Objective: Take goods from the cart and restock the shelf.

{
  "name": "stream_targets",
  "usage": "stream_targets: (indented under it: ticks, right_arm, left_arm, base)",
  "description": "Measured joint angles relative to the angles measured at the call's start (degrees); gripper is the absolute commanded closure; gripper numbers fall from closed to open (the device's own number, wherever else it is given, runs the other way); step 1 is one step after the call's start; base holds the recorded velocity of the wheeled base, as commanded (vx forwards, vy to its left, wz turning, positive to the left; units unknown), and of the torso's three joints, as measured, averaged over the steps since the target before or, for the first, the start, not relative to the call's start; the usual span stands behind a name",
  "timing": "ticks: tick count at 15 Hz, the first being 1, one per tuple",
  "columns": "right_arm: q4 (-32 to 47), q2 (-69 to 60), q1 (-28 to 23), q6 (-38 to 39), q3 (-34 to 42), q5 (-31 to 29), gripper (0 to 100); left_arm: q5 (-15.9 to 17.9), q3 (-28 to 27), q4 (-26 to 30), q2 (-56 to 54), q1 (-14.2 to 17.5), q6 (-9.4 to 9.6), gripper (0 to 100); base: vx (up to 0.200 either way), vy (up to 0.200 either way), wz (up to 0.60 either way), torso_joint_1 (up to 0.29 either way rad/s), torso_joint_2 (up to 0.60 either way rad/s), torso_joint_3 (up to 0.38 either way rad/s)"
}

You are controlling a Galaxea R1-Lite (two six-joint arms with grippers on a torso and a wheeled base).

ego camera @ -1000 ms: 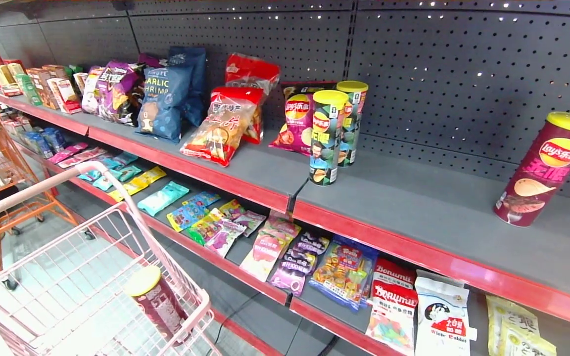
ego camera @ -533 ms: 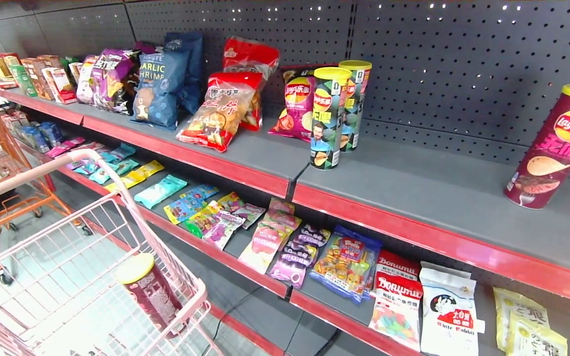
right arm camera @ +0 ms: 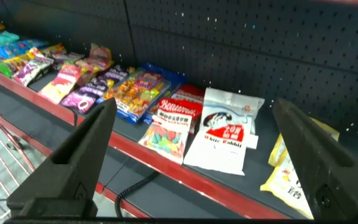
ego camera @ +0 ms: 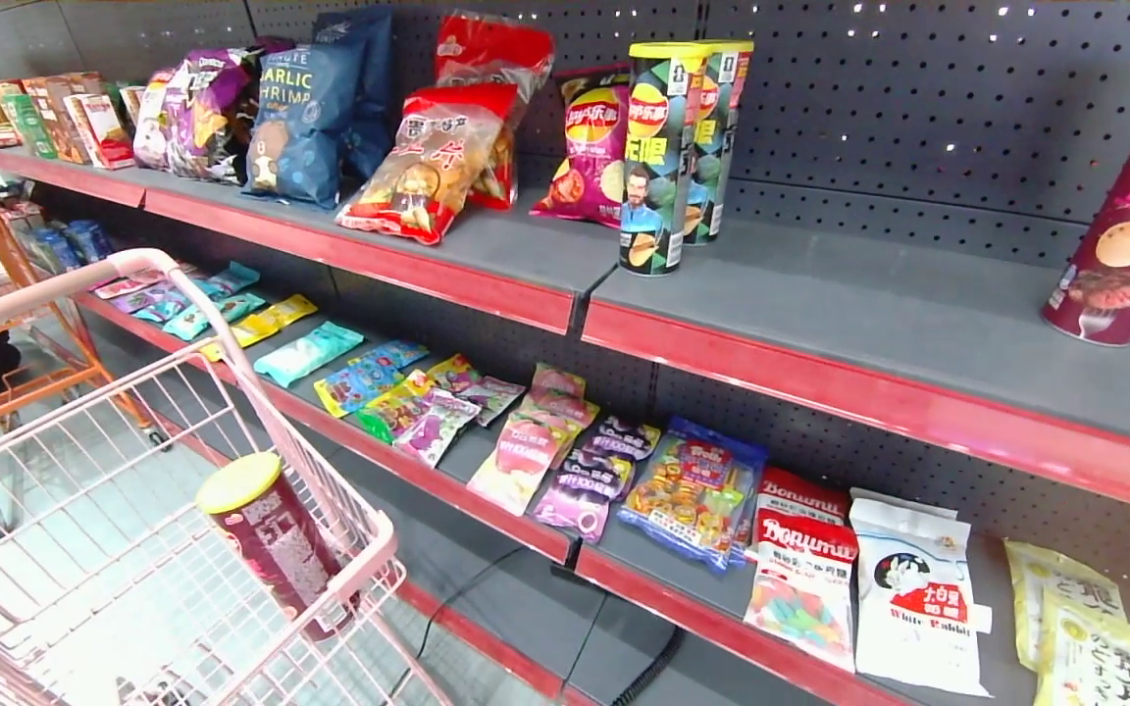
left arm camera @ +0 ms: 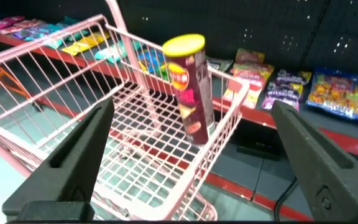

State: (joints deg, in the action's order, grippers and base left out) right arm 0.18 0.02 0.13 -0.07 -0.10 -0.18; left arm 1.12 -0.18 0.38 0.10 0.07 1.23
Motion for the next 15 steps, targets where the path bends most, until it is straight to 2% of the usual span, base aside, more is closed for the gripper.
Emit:
stream_targets:
  ticks: [2,4,11,13,15]
  right_arm:
    - [0.1,0.0,0.0,-0.1,0.0,0.0,0]
    - [0.0,0.0,0.0,-0.1,0.0,0.0,0]
    - [0.0,0.0,0.0,0.1,0.0,0.0,0]
    - [0.0,0.0,0.0,0.1,0.0,0.0,0]
    - [0.0,0.0,0.0,0.0,0.0,0.0,0]
  left_arm:
    - [0.0,0.0,0.1,0.0,0.0,-0.01,0]
    - [0.0,0.0,0.1,0.0,0.0,0.0,0]
    - [-0.1,0.0,-0.3,0.0,0.0,-0.01,0]
    - [-0.7,-4.3,-0.4,1.6,0.0,-0.88,0]
    - [-1.6,-12.3,-1.0,8.1,0.0,-3.9,0]
  base:
    - [0.0,0.0,0.0,-0.122,0.4,0.278]
    - [0.0,0.0,0.6,-0.041,0.14,0.1]
    - [0.0,0.0,0.0,-0.002,0.01,0.006]
    - [0.0,0.0,0.0,0.0,0.0,0.0]
    - [0.0,0.0,0.0,0.0,0.0,0.0]
